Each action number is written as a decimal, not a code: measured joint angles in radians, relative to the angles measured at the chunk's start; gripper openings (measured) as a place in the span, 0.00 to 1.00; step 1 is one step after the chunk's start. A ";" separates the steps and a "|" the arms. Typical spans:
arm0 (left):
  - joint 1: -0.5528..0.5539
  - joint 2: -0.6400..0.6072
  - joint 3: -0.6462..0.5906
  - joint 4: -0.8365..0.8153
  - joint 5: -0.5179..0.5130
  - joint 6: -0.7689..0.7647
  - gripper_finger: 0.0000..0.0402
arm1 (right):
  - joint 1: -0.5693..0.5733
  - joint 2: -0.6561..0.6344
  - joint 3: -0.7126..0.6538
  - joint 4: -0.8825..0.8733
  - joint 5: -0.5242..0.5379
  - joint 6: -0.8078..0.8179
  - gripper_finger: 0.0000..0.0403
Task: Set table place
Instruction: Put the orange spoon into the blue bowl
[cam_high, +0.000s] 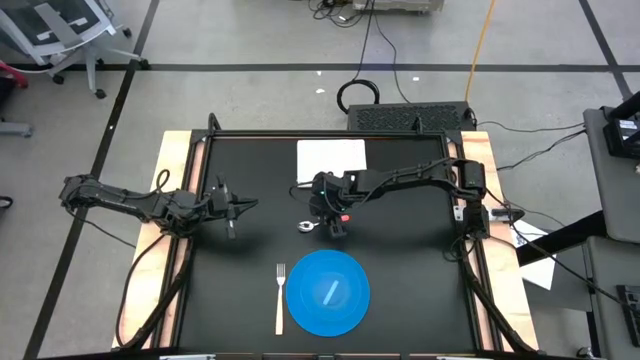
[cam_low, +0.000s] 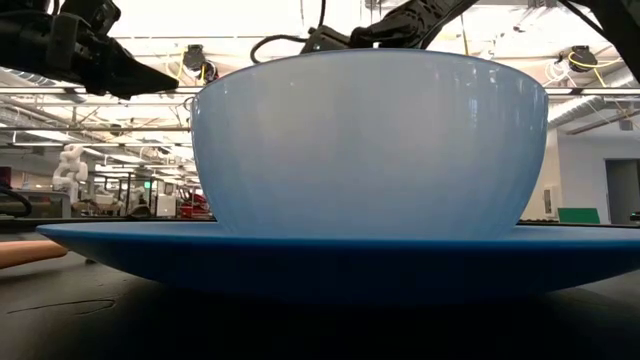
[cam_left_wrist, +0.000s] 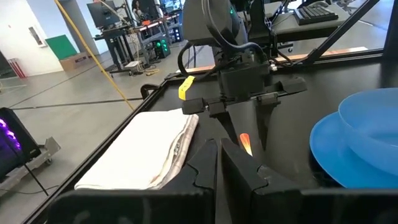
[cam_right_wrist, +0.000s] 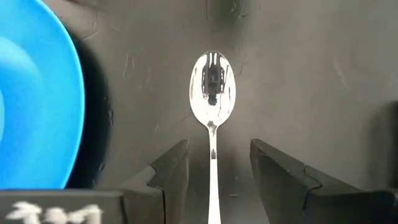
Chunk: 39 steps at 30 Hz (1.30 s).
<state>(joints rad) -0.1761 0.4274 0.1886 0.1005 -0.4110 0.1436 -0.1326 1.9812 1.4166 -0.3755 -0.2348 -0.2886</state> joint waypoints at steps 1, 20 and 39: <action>0.000 0.000 0.000 0.000 0.000 0.000 0.06 | 0.003 0.000 0.000 0.001 0.000 -0.008 0.40; 0.000 0.000 0.000 0.010 -0.006 -0.002 0.06 | 0.019 0.000 -0.004 0.028 -0.006 0.057 0.40; 0.000 0.000 0.000 -0.002 -0.006 -0.019 0.06 | -0.019 0.000 -0.082 0.068 -0.006 0.143 0.40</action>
<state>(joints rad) -0.1762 0.4271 0.1886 0.0990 -0.4173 0.1249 -0.1513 1.9812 1.3348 -0.3078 -0.2406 -0.1455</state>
